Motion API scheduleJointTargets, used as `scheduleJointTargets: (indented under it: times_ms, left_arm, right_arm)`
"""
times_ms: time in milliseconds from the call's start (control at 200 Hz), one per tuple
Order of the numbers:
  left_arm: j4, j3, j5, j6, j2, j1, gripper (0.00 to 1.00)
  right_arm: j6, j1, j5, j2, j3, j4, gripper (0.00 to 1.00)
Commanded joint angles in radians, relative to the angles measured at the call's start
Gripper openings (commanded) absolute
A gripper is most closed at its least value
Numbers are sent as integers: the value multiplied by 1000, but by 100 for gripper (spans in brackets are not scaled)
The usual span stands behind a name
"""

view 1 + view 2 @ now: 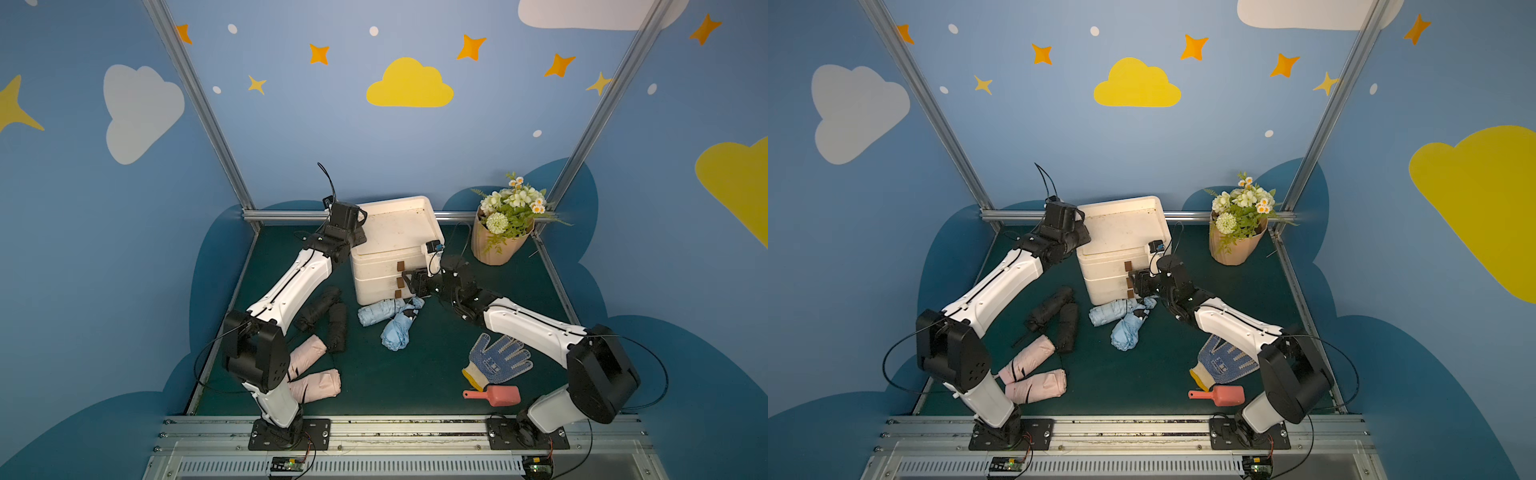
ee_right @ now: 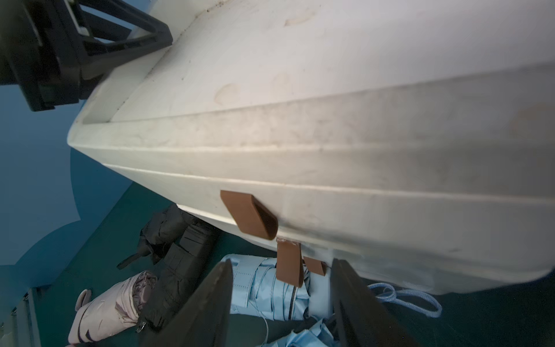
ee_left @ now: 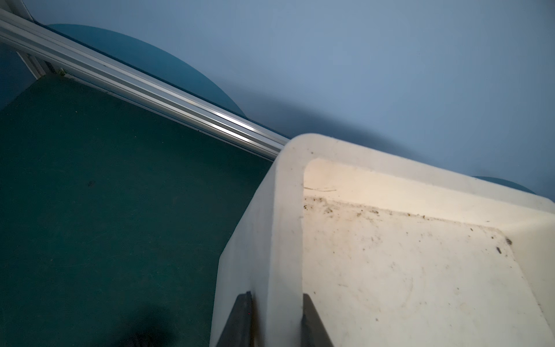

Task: Place the umbrella in the drawer by color
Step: Open the drawer in the storage box.

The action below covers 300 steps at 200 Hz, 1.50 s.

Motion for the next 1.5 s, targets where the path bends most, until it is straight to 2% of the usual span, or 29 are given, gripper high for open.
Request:
scheduleJointTargets:
  times_ms: [0,245,345,576,726,1056,1286,1497]
  left_arm:
    - [-37,-15,259,-183,17,-65,3]
    - [-35,8,298,-170,31,-74,3]
    - [-38,14,317,-166,38,-75,3]
    - [-37,19,322,-152,39,-81,3]
    - [-38,23,322,-138,45,-80,3]
    - [-65,126,352,-76,115,-75,3]
    - [-81,194,338,-72,163,-67,3]
    - [-81,203,345,-65,177,-52,3]
  right_arm:
    - [34,9,18,18,46,86,55]
    - [48,18,29,84,97,95,54]
    - [60,22,35,97,100,109,50]
    - [49,25,44,89,97,117,23]
    - [30,26,64,62,78,104,0]
    - [28,68,116,-92,-31,-33,0]
    - [51,166,228,-266,-185,-81,0]
    - [84,231,264,-403,-298,-144,0]
